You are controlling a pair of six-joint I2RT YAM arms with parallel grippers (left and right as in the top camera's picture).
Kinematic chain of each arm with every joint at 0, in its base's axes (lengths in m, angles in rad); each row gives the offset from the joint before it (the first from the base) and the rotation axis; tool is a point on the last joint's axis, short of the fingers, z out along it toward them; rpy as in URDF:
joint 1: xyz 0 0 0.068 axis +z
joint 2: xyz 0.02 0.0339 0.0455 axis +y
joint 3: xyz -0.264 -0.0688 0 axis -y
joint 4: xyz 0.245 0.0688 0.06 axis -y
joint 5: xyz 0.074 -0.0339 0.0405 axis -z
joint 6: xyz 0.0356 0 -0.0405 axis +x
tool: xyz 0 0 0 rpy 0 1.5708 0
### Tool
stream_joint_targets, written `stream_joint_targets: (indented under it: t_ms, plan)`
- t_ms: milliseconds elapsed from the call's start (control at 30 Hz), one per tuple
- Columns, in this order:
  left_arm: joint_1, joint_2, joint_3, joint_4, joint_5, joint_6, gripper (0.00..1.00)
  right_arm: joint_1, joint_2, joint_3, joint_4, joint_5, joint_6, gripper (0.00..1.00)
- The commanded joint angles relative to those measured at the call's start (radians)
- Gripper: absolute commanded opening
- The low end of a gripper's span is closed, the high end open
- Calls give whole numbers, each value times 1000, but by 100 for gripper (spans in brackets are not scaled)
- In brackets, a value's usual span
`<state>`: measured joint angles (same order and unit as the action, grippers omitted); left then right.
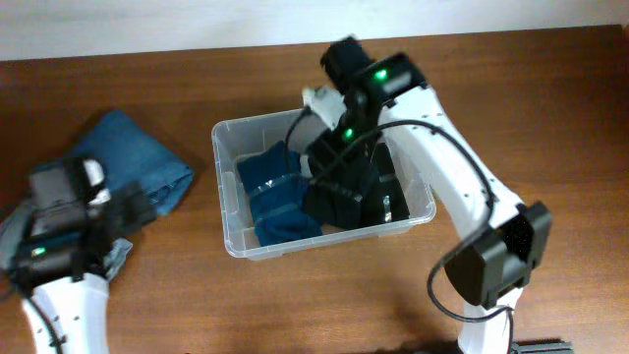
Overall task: Pack container
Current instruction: 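Lower the black garment into the bin and press it down, then grasp the light-blue jeans with the left gripper and lift them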
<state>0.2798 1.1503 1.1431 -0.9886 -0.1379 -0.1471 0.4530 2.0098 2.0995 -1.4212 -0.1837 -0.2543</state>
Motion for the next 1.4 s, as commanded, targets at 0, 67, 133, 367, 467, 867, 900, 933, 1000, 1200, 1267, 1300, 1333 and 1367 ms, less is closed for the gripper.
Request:
stream_joint_targets:
  t_ms: [0,67,133,367,467,867,900,933,1000,1200,1267,1300,1333,1367]
  plan:
    - [243,0,16,-91,8,-214,99,-19,-32,88,-38,11,1,99]
    - [397,1,13,-133,11,-278,99,-23,-27,76,-46,10,1,99]
    - [465,2,3,-130,13,-294,99,-23,-27,63,-40,8,1,99]
    - [694,41,-105,-65,98,-312,99,-30,-27,58,-33,8,1,99]
    - [730,96,-124,-27,97,-312,99,-36,-27,58,-34,8,1,99]
    - [757,571,-124,280,297,-192,93,-56,-27,58,-35,8,1,99]
    - [757,646,-124,330,385,-142,91,-56,-27,58,-35,8,1,99]
    - [757,665,-124,345,412,-128,91,-56,-27,58,-36,8,1,99]
    - [757,747,-124,406,543,-70,81,-56,-27,58,-40,8,1,99]
    - [757,808,-124,420,788,-15,0,-56,-27,58,-46,8,1,98]
    - [757,797,-119,394,902,-16,0,-56,-27,58,-50,8,1,99]
    - [757,788,-116,373,932,-16,0,-56,-27,59,-55,8,1,99]
    - [757,772,-113,355,958,-16,0,-56,-28,59,-57,10,1,98]
    - [756,746,-112,343,991,-16,0,-56,-35,61,-57,14,10,99]
